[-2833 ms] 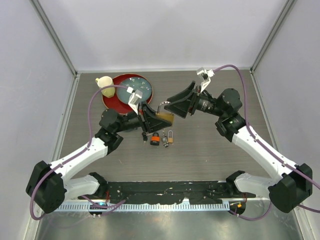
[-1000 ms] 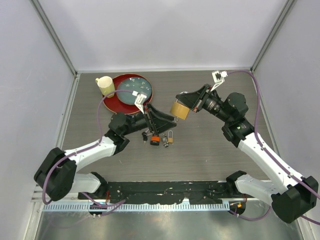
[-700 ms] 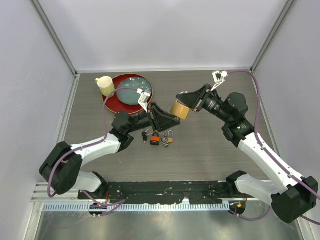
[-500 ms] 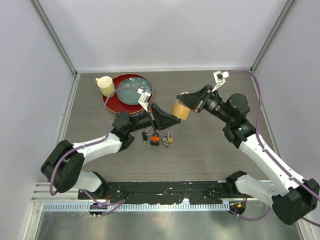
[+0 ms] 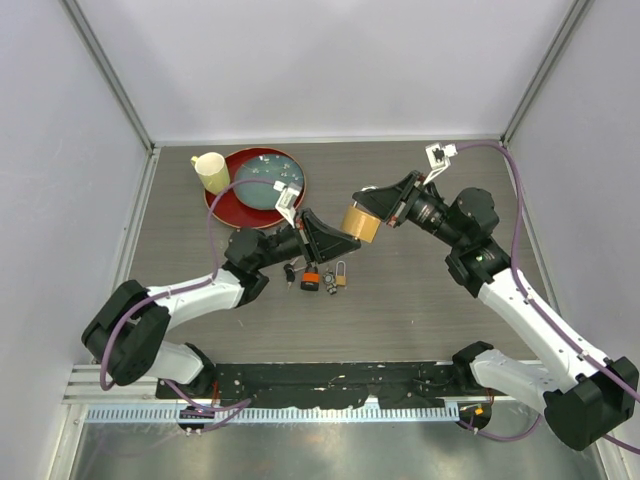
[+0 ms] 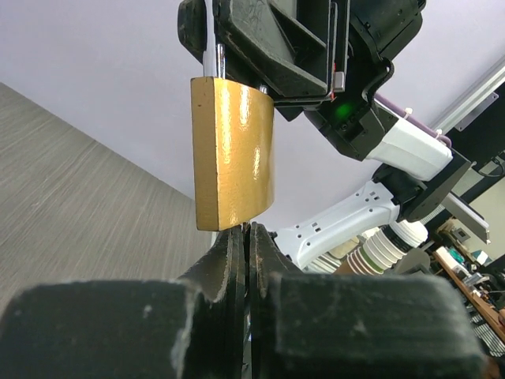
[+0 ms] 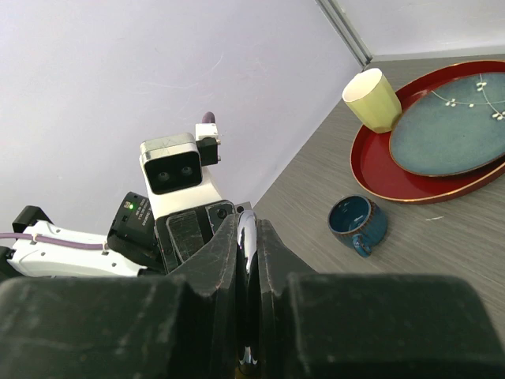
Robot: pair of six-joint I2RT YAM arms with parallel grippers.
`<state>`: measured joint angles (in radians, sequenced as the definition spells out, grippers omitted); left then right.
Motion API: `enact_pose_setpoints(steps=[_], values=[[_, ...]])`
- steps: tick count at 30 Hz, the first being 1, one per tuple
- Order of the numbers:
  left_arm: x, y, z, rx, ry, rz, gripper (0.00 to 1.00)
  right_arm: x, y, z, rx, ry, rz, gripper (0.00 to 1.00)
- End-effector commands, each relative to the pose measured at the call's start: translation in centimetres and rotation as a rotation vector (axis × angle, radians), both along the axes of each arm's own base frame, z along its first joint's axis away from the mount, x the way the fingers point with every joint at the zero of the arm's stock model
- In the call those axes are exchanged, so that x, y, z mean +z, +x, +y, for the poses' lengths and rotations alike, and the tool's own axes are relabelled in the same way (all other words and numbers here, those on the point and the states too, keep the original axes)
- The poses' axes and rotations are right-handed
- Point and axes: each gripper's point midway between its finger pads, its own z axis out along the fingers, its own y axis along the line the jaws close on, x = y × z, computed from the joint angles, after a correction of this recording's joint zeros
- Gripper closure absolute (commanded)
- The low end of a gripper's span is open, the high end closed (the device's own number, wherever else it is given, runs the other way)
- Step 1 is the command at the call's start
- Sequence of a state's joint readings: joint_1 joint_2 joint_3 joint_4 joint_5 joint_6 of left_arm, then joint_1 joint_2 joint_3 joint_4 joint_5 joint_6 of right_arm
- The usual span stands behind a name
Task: Lock with the key
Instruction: Lock the lock.
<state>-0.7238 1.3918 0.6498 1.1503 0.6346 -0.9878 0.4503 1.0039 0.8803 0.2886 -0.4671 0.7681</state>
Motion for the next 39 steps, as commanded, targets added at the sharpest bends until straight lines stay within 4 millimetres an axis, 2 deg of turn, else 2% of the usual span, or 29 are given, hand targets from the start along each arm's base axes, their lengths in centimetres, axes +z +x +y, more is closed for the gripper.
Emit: enact_pose_setpoints(steps=[1,23,28,35,39], values=[[0.9,-1.9,0.4,-0.041,-0.038,-0.074,1.00,5.7,-0.2,-1.8,-0.074,0.123,-0.165,0.99],[-2.8,-4.5,0.1,-0.117,0.005,-0.011,1.00,6.5,0.1,-3.0,-0.098,0.144,-0.213,0.99],[-3.2,-5.4,0.3,-0.162,0.011,-0.001,1.00,7.2,-1.3,-2.8,-0.040,0.153,-0.275,0.99],[-2.3,-6.1,0.5,-0.207,-0.035,-0.018,1.00,9.2,-4.7,-2.4,0.085,0.192,-0.420,0.99],[-1.7,-6.2,0.3,-0.234,-0.069,-0.028,1.00,9.7,-5.4,-2.3,0.111,0.193,-0.443,0.99]])
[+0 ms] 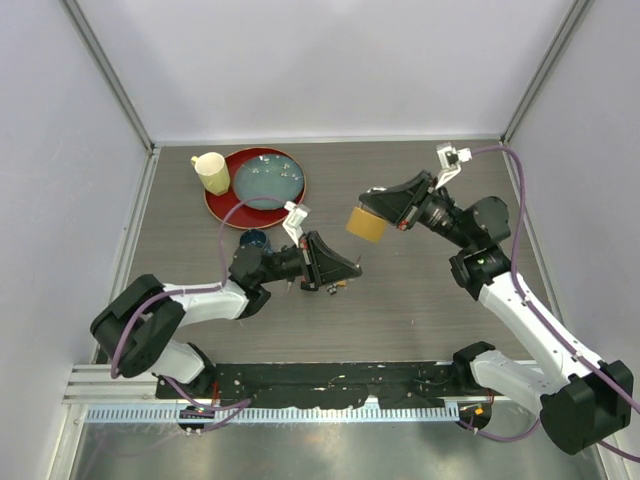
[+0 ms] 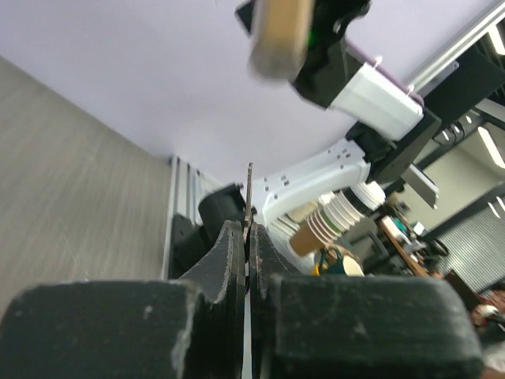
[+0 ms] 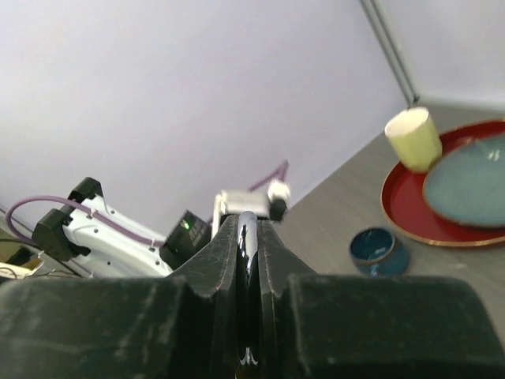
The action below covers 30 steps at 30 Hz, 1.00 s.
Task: Lock with the key
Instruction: Lock the lock.
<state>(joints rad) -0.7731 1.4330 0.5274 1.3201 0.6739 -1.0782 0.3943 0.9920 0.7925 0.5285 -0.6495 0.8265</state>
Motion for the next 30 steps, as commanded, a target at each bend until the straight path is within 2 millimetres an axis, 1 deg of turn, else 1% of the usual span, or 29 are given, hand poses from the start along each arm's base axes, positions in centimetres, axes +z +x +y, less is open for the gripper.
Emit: enact_pose_setpoints(steps=[1,4,7,8,10,11,13,14,16,17,18,19,20,21,22,23,24,26,27,28,29,30], values=[[1.5,-2.6,0.3,-0.119,-0.078,-0.090,1.00,8.8,-3.2,-2.1,-0.024,0.155,-0.313,0.99],[1.5,-2.3,0.3,-0.100,-0.085,-0.092,1.00,8.6,-3.0,-2.2,-0.043,0.143,-0.308,0.99],[1.6,-2.3,0.5,-0.085,-0.090,-0.105,1.00,7.9,-2.1,-2.3,-0.080,0.111,-0.289,0.99],[1.5,-2.4,0.6,-0.081,-0.090,-0.105,1.00,7.3,-1.7,-2.2,-0.087,0.092,-0.260,0.99],[1.5,-2.4,0.8,-0.073,-0.091,-0.110,1.00,6.8,-0.9,-2.2,-0.114,0.062,-0.252,0.99],[1.3,-2.4,0.8,-0.067,-0.085,-0.105,1.00,5.7,-0.2,-2.0,-0.119,0.032,-0.210,0.99],[1.0,-2.3,1.0,-0.049,-0.075,-0.114,1.00,4.6,0.7,-2.0,-0.144,-0.011,-0.196,0.99],[0.5,-2.1,0.9,-0.041,-0.051,-0.096,1.00,3.2,1.5,-1.9,-0.153,-0.046,-0.149,0.99],[0.7,-2.1,1.0,-0.020,-0.041,-0.118,1.00,1.4,2.4,-2.0,-0.172,-0.095,-0.117,0.99],[-0.1,-1.9,1.0,-0.009,-0.008,-0.097,1.00,0.2,2.8,-2.1,-0.177,-0.120,-0.081,0.99],[-0.1,-1.6,1.0,0.011,0.003,-0.098,1.00,-1.4,3.3,-2.0,-0.178,-0.145,-0.047,0.99],[0.2,-1.4,1.2,0.042,0.011,-0.137,1.00,-2.3,3.7,-2.2,-0.190,-0.160,-0.026,0.99],[-1.0,-0.8,1.0,0.061,0.076,-0.096,1.00,-3.4,4.0,-2.3,-0.191,-0.174,-0.005,0.99],[-1.5,0.0,1.1,0.106,0.105,-0.090,1.00,-5.3,4.4,-2.2,-0.187,-0.198,0.036,0.99],[-1.8,0.5,1.2,0.143,0.136,-0.114,1.00,-6.4,4.7,-2.4,-0.194,-0.208,0.063,0.99],[-2.6,0.9,1.4,0.169,0.199,-0.091,1.00,-7.6,4.9,-2.4,-0.188,-0.223,0.095,0.99],[-2.8,1.9,1.7,0.231,0.227,-0.083,1.00,-9.5,5.2,-2.3,-0.181,-0.243,0.137,0.99],[-3.9,2.5,2.5,0.286,0.314,-0.088,1.00,-11.9,5.4,-2.1,-0.167,-0.267,0.194,0.99],[-4.1,2.9,2.8,0.313,0.335,-0.086,1.00,-12.6,5.5,-2.1,-0.167,-0.275,0.210,0.99],[-5.1,3.7,3.4,0.367,0.387,-0.058,1.00,-14.0,5.7,-2.1,-0.165,-0.296,0.248,0.99],[-4.5,3.8,3.8,0.390,0.384,-0.078,1.00,-15.0,5.9,-2.2,-0.171,-0.311,0.272,0.99],[-4.4,3.9,4.0,0.405,0.390,-0.081,1.00,-15.8,6.0,-2.3,-0.171,-0.328,0.281,0.99]])
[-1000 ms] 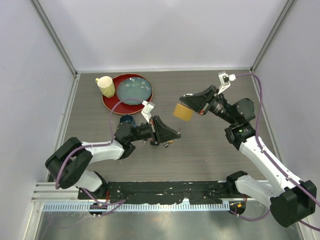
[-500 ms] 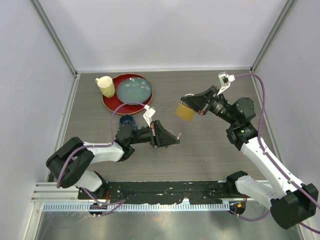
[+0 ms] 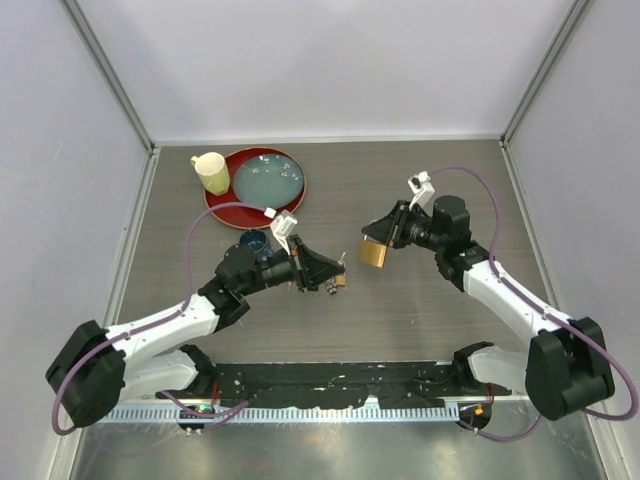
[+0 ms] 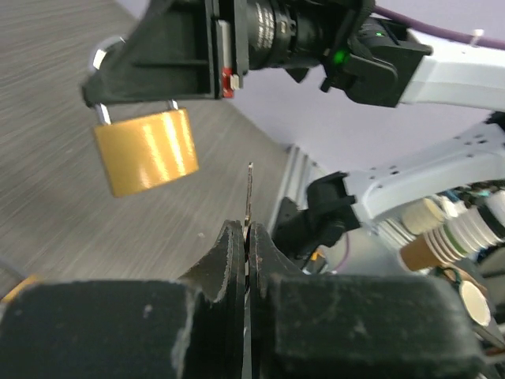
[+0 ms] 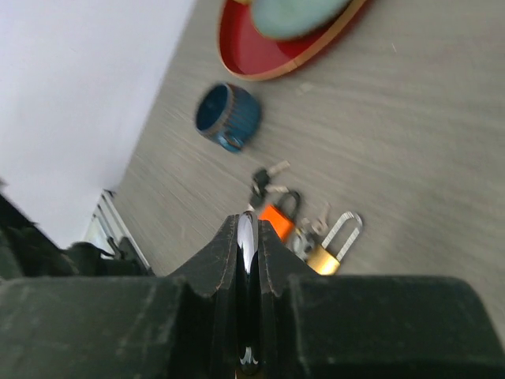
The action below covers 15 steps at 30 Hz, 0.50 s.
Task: Lock with the key
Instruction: Lock the lock, then place the lock at the center of the board.
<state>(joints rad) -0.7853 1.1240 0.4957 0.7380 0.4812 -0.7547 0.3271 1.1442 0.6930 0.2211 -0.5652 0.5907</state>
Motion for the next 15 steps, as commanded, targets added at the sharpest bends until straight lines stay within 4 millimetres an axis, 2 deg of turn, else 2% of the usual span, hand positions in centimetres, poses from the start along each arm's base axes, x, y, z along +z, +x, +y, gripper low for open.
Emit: enact_pose_setpoints(steps=[1,3,4,15], values=[[-1.9,2.9,2.1,0.204,0.165,-0.016,1.00,-1.1,1.0,-0.1,-0.007,-0.025,-0.010,0.99],[-1.4,2.6,2.4,0.206,0.157,-0.044,1.00,-2.7,1.3,-0.2,-0.008,-0.057,0.018,0.99],[-1.1,2.6,2.4,0.205,0.148,-0.053,1.00,-4.2,1.4,-0.2,-0.004,-0.076,0.061,0.99],[0.1,2.1,1.8,0.163,0.113,-0.074,1.00,-12.1,1.9,-0.1,0.039,-0.170,0.279,0.99]])
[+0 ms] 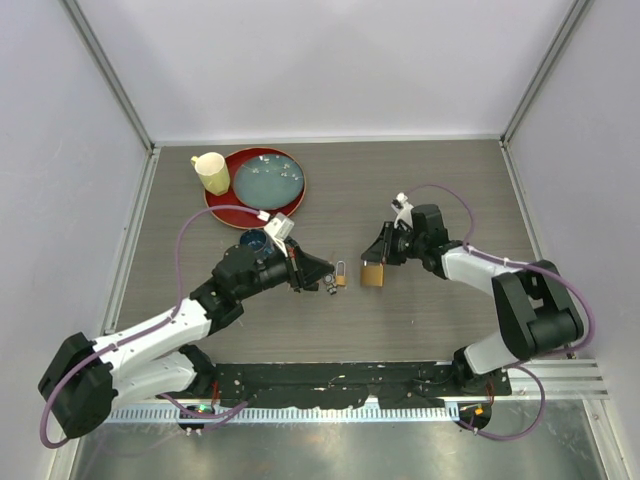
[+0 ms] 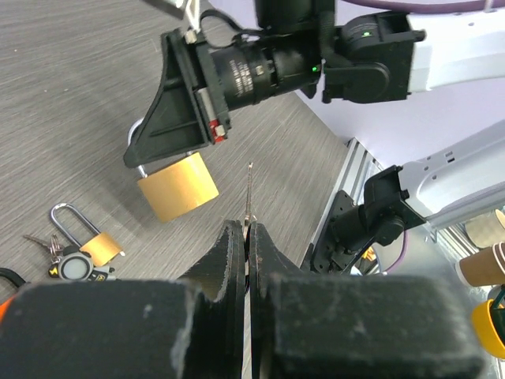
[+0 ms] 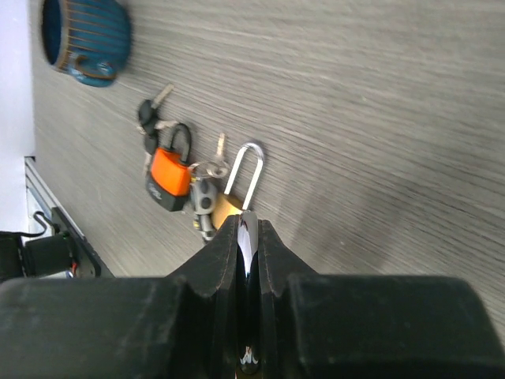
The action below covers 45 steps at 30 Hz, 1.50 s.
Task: Lock with the key
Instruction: Place the lock at the center of the board, then place the key at the center of the board.
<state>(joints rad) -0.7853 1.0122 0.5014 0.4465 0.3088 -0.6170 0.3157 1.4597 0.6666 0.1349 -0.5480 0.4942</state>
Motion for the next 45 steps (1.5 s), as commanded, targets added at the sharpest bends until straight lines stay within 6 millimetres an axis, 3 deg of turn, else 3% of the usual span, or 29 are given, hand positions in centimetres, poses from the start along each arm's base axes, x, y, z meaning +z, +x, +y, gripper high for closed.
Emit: enact_pose_setpoints(steps=[1,6,11,13,16,22,33,40,45], values=[[3.2,0.3,-0.7,-0.021,-0.060,-0.081,1.00,0.9,1.8,0.7,0.021,0.020,-0.035,0.99],[3.5,0.3,-1.1,-0.037,-0.066,-0.086,1.00,-1.0,2.3,0.3,0.003,-0.010,0.019,0.98],[3.5,0.2,-1.5,-0.058,-0.071,-0.085,1.00,-2.1,2.9,-0.4,-0.045,-0.050,0.048,0.89],[3.6,0.1,-1.7,-0.072,-0.074,-0.086,1.00,-2.6,2.9,-0.9,-0.064,-0.067,0.068,0.83],[3.2,0.1,-1.7,-0.072,-0.072,-0.081,1.00,-3.2,3.0,-1.5,-0.094,-0.098,0.079,0.62],[3.1,0.0,-1.8,-0.080,-0.071,-0.083,1.00,-3.3,3.3,-2.9,-0.149,-0.147,0.074,0.48],[1.4,1.1,-2.5,-0.059,-0.030,-0.027,1.00,-1.6,4.0,-5.1,-0.231,-0.218,0.036,0.39],[-1.3,2.6,-3.4,-0.018,0.034,0.083,1.00,2.2,4.4,-5.4,-0.255,-0.203,-0.058,0.36],[-3.6,4.0,-4.2,0.029,0.088,0.157,1.00,5.5,4.1,-5.6,-0.274,-0.169,-0.133,0.26]])
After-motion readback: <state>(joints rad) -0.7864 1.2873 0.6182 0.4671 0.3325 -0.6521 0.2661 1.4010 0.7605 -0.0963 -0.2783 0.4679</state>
